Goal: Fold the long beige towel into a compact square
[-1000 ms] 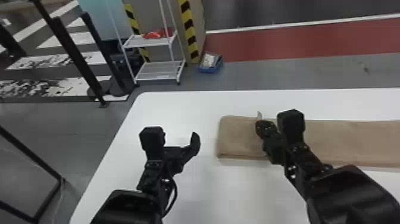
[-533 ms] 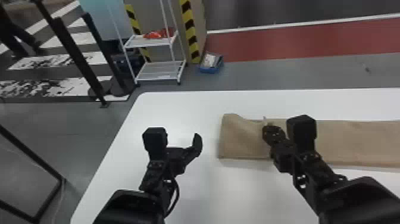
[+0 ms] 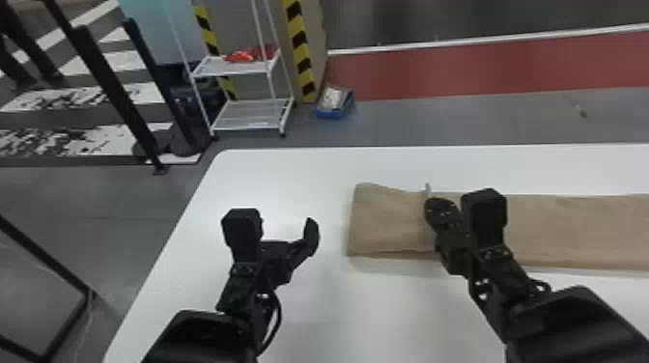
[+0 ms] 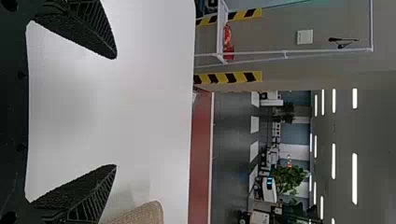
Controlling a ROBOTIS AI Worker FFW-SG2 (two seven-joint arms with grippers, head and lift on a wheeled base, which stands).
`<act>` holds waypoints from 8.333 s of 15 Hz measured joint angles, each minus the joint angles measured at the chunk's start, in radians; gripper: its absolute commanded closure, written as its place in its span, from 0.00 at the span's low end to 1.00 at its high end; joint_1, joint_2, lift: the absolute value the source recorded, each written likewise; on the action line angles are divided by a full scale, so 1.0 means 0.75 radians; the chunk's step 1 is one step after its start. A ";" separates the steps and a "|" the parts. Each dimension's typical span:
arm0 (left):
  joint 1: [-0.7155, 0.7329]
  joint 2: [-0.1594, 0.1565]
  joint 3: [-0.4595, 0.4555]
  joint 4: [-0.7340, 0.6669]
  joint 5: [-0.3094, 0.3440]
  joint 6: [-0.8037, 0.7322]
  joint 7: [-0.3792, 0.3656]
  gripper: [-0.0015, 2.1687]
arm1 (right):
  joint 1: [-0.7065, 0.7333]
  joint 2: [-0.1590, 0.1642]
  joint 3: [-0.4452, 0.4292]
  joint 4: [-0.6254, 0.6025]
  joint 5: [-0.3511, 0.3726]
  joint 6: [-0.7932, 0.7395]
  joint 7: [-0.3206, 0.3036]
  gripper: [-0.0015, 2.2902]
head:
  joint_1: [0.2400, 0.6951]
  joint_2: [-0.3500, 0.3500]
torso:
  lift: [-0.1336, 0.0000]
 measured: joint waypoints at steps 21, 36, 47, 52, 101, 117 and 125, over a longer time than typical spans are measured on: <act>0.008 0.000 -0.006 -0.002 -0.006 0.000 0.001 0.02 | -0.028 0.000 -0.010 0.091 0.054 0.045 -0.055 0.17 | 1.00 0.79 | 0.11; 0.018 0.001 -0.006 -0.006 -0.007 -0.008 -0.002 0.02 | -0.065 0.008 -0.001 0.105 0.037 0.114 -0.026 0.34 | 1.00 0.80 | 0.11; 0.016 0.002 -0.001 -0.006 -0.009 -0.008 -0.002 0.02 | -0.065 0.007 0.004 0.075 0.026 0.146 0.035 0.53 | 1.00 0.83 | 0.11; 0.020 0.002 -0.002 -0.012 -0.011 -0.008 -0.001 0.02 | 0.000 0.000 0.007 -0.060 0.012 0.141 0.047 0.53 | 1.00 0.84 | 0.11; 0.052 0.002 -0.044 -0.053 -0.071 -0.209 0.000 0.02 | -0.022 -0.223 -0.703 0.004 0.041 0.347 0.300 0.27 | 1.00 0.32 | 0.11; 0.052 0.001 -0.047 -0.055 -0.077 -0.209 0.001 0.02 | 0.130 -0.216 -0.722 -0.349 -0.008 0.385 0.326 0.57 | 1.00 0.36 | 0.11; 0.053 0.002 -0.056 -0.050 -0.076 -0.211 0.000 0.02 | 0.074 -0.267 -0.757 -0.213 0.083 0.465 0.363 0.57 | 1.00 0.28 | 0.11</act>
